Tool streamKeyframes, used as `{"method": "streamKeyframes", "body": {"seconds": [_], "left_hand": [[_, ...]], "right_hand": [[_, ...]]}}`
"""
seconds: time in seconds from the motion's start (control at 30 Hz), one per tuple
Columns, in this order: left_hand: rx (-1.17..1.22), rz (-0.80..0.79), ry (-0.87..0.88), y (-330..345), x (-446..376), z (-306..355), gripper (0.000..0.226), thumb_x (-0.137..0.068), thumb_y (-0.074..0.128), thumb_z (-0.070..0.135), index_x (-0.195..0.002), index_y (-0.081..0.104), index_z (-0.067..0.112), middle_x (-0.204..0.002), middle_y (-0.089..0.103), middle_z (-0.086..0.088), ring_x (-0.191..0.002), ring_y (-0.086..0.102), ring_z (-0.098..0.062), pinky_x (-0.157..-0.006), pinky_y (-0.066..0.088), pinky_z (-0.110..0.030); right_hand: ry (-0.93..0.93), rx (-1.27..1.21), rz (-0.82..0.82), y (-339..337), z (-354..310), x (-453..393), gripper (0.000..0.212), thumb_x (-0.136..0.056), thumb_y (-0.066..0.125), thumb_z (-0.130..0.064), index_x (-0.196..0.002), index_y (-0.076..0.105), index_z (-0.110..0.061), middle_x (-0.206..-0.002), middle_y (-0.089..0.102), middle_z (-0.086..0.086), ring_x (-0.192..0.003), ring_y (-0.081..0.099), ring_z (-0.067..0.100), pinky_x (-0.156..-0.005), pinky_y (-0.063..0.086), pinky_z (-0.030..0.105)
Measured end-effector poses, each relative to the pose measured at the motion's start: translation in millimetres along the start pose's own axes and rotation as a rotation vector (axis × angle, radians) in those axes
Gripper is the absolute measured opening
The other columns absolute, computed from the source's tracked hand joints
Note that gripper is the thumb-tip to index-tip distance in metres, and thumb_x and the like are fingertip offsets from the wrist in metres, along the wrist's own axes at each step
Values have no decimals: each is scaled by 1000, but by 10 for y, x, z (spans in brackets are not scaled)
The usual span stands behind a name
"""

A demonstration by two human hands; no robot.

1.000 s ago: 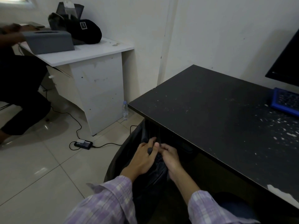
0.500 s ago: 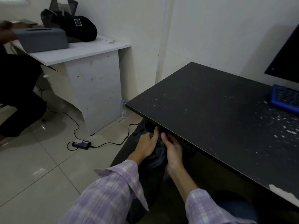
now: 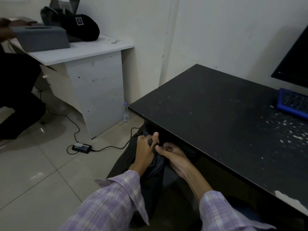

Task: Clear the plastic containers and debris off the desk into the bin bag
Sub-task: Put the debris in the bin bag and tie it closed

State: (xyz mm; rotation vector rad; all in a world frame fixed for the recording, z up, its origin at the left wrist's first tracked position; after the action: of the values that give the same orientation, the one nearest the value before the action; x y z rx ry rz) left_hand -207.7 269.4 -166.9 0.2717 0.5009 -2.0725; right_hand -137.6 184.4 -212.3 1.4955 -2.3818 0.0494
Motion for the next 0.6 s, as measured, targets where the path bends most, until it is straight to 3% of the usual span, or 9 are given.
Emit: {"method": "streamKeyframes", "body": {"seconds": [0.07, 0.13, 0.23, 0.4, 0.47, 0.53, 0.6], "left_hand": [[-119, -39, 60, 14, 4, 65, 58, -84, 14, 75, -57, 43, 34, -55, 46, 12, -59, 45, -6, -80, 32, -27], [-203, -96, 114, 43, 14, 141, 55, -82, 7, 78, -61, 39, 37, -59, 42, 15, -62, 41, -2, -79, 26, -22], [-298, -213, 202, 107, 42, 244, 49, -85, 6, 73, -63, 32, 38, -60, 37, 17, -65, 38, 3, -78, 24, -25], [-407, -416, 258, 198, 81, 213, 49, -84, 0, 73, -65, 31, 39, -62, 38, 17, -67, 40, 5, -78, 22, -22], [-469, -475, 253, 220, 86, 149, 59, -80, -3, 75, -70, 39, 36, -65, 41, 16, -65, 40, 4, -78, 23, -23], [-487, -535, 201, 258, 93, 58, 75, -78, -3, 76, -81, 55, 28, -74, 54, 8, -68, 41, -1, -83, 25, -26], [-480, -585, 154, 312, 77, -9, 75, -88, 10, 68, -93, 66, 18, -82, 63, -2, -70, 44, -2, -83, 28, -23]], "right_hand": [[52, 91, -71, 54, 52, 2, 29, -78, 71, -31, -98, 63, -11, -101, 66, 7, -103, 61, 20, -98, 44, 35], [79, 172, -171, 132, 71, 21, 29, -83, 64, -34, -104, 66, -14, -109, 69, 6, -110, 62, 18, -100, 43, 32], [128, 153, -259, 169, 112, 51, 24, -92, 55, -24, -114, 62, -17, -113, 68, 0, -112, 61, 8, -97, 45, 22], [183, 272, -306, 145, 222, 37, 39, -81, 67, -43, -112, 67, -20, -120, 67, 2, -121, 56, 14, -106, 39, 31], [214, 380, -302, 103, 211, 31, 32, -80, 69, -46, -101, 71, -21, -108, 71, -4, -113, 59, 8, -102, 40, 27], [228, 493, -309, 75, 159, 13, 23, -87, 64, -39, -79, 68, -18, -79, 68, -14, -85, 61, -5, -82, 41, 11], [196, 567, -302, 1, 116, -59, 24, -88, 63, -35, -73, 63, -17, -67, 61, -18, -71, 57, -9, -67, 38, 6]]}}
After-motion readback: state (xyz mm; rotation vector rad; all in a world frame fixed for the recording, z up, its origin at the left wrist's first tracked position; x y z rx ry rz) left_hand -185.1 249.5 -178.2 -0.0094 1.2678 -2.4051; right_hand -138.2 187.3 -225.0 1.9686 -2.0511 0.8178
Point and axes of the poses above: each hand's wrist, its own x-axis away from the middle knuckle, its own y-axis out of the palm, z = x × y, the point moved 10 cm from there along -x, towards the middle knuckle
